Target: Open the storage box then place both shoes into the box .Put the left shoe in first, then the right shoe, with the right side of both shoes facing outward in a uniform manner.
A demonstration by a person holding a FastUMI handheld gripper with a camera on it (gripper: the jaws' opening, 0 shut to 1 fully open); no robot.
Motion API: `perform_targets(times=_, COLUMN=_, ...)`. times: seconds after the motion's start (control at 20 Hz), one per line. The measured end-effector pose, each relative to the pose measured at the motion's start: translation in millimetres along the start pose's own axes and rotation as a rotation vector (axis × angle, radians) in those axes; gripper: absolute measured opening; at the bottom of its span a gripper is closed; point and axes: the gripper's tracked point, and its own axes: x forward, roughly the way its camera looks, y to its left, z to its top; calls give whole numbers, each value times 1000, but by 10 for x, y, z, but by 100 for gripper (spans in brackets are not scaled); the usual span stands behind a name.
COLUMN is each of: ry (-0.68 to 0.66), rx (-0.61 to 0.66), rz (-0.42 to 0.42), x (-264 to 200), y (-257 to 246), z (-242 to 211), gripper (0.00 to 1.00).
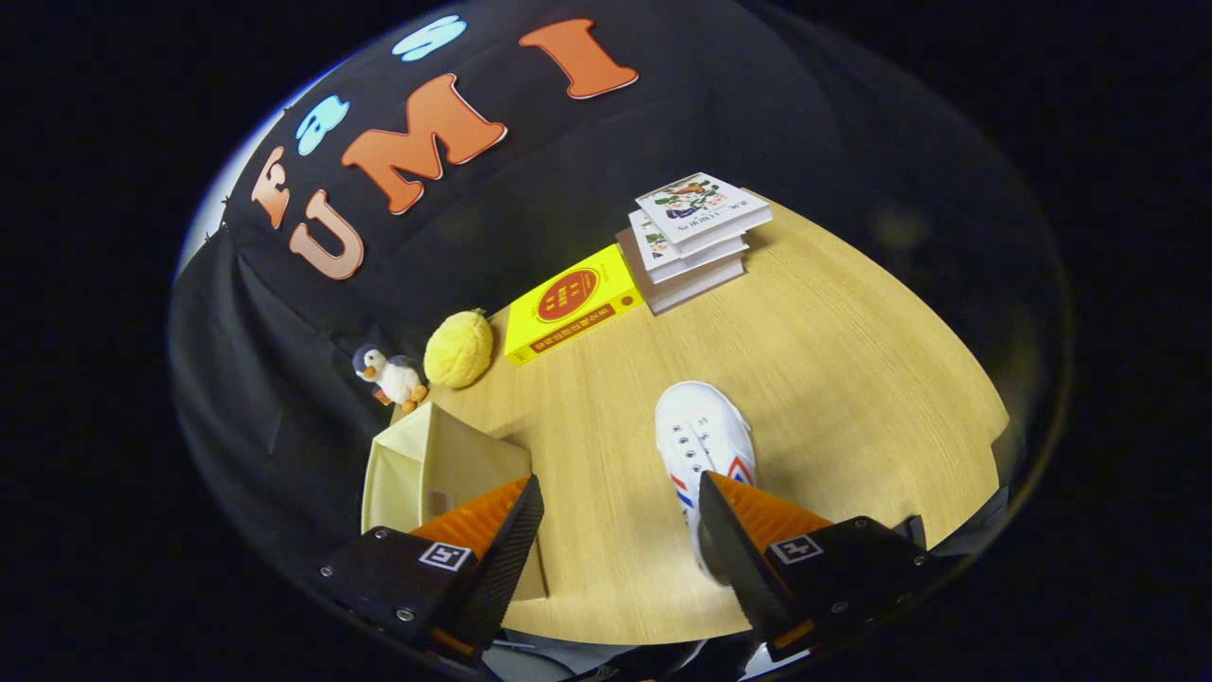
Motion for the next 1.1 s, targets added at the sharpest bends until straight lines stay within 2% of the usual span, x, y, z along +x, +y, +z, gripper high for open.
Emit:
perform_targets(times=0.15, ry=54, rx=-21, rz=-49, x=121, y=-319, z=-118, gripper=98)
perform_targets(times=0.3, ry=114, rx=-58, rz=-94, x=292, y=-577, z=-263, gripper=94)
perform_targets(times=0.5, ry=181, rx=-96, rz=-122, x=482, y=-811, z=-455, gripper=75)
perform_targets(times=0.75, ry=231, rx=-154, rz=-164, x=693, y=-966, z=-567, gripper=61)
perform_targets(times=0.95, ry=263, rx=-182, rz=-147, x=817, y=-888, z=-611, gripper=43)
perform_targets(times=1.0, ry=262, rx=-210, rz=-165, x=841, y=-910, z=-605, gripper=36)
perform_targets(times=1.1, ry=259, rx=-254, rz=-178, x=865, y=-935, z=-613, gripper=29)
